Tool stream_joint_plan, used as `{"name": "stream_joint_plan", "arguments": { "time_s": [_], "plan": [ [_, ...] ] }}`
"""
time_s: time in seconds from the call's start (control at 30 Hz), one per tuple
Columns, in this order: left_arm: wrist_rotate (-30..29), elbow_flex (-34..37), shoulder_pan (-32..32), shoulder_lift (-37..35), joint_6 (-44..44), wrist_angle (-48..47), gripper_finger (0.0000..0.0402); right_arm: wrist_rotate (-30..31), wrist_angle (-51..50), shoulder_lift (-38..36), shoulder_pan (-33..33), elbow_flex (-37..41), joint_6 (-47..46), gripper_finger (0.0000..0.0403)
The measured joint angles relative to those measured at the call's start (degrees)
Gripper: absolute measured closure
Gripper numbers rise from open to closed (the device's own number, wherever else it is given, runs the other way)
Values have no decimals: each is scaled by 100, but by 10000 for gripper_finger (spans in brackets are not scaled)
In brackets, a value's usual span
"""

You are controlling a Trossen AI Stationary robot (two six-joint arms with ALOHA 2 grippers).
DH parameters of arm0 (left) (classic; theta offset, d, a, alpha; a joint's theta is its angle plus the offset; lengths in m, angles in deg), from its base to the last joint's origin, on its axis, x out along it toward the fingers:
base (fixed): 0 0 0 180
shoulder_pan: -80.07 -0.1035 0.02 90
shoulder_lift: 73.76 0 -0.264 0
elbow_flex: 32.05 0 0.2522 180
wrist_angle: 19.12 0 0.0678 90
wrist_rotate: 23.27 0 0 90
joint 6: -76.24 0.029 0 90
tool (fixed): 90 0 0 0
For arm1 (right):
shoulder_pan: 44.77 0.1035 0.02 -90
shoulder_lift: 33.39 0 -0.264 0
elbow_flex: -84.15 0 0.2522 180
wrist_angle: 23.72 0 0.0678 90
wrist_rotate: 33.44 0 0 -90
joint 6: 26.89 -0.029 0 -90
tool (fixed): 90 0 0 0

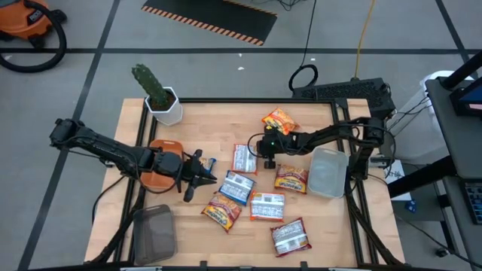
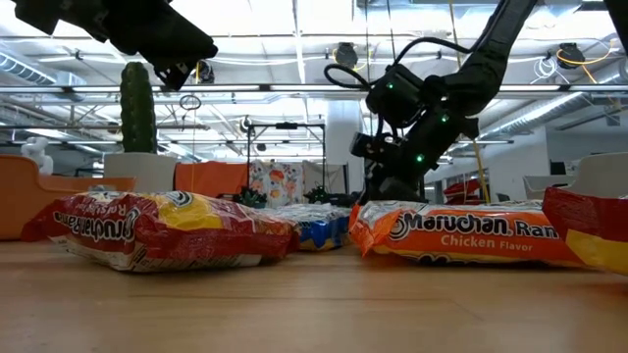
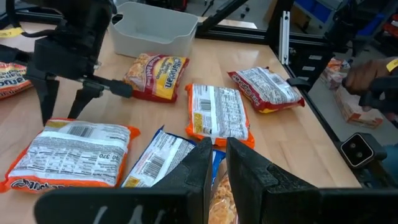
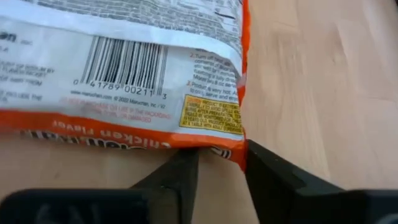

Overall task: Sort Maruchan noodles
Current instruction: Put the center orange noodle pack into the white bin

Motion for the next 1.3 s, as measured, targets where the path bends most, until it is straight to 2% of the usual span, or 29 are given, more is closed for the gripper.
{"name": "stream_joint_plan", "arguments": {
  "time_s": [0.3, 0.47, 0.8, 0.97, 1.3],
  "plan": [
    [0, 0, -2, 0, 0, 4, 350, -9, 57, -11, 0, 0, -152, 396],
    [-1, 0, 18, 0, -10, -1, 350, 20, 12, -253, 0, 0, -116, 397],
    [-16, 0, 118, 0, -33, 2, 350, 54, -49, -1361, 190, -2, -233, 402],
    [-233, 0, 118, 0, -107, 2, 350, 79, 1, -1842, 350, -2, -261, 402],
    [-472, 0, 244, 2, 48, 242, 350, 817, -14, -2456, 987, -2, -270, 403]
  ]
}}
